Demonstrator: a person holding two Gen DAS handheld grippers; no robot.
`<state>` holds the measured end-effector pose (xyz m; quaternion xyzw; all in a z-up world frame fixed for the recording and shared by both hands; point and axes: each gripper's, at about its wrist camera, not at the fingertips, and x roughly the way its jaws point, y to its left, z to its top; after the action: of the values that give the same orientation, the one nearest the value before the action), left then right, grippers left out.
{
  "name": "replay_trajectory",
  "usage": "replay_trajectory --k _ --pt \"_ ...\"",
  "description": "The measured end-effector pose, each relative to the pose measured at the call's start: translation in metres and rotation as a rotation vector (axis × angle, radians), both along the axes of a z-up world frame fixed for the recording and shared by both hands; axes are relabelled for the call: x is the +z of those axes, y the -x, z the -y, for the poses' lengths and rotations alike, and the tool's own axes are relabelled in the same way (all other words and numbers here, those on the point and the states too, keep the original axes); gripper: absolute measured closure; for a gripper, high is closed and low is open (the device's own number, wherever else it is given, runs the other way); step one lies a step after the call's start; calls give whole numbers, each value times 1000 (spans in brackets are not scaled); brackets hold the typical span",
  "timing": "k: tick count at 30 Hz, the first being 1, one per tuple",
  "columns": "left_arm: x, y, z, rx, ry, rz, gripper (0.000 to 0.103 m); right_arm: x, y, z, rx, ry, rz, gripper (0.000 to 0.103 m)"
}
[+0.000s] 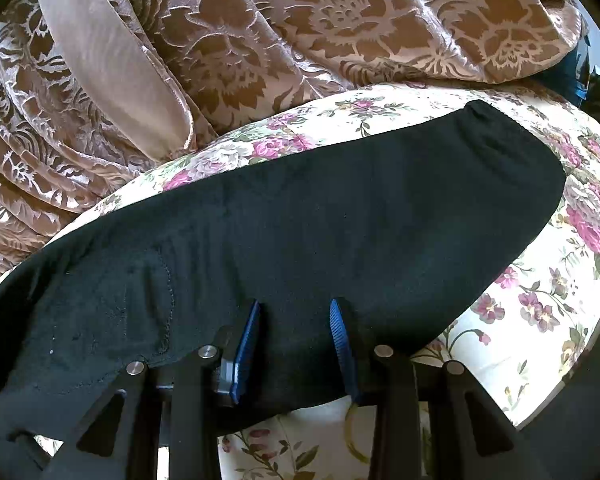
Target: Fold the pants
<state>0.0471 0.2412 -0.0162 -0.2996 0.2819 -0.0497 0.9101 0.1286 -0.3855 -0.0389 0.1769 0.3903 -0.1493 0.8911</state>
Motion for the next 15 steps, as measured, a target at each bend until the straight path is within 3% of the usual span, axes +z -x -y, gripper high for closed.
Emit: replay_trajectory --k 7,11,15 --pt "-50 18 1 64 101 -57 93 1 -1 -2 -1 15 -9 66" --pt "-57 22 12 68 27 -18 93 2 -1 -3 -1 22 -21 66" --pt "-58 25 17 68 -13 0 93 9 -10 -13 13 94 -112 65"
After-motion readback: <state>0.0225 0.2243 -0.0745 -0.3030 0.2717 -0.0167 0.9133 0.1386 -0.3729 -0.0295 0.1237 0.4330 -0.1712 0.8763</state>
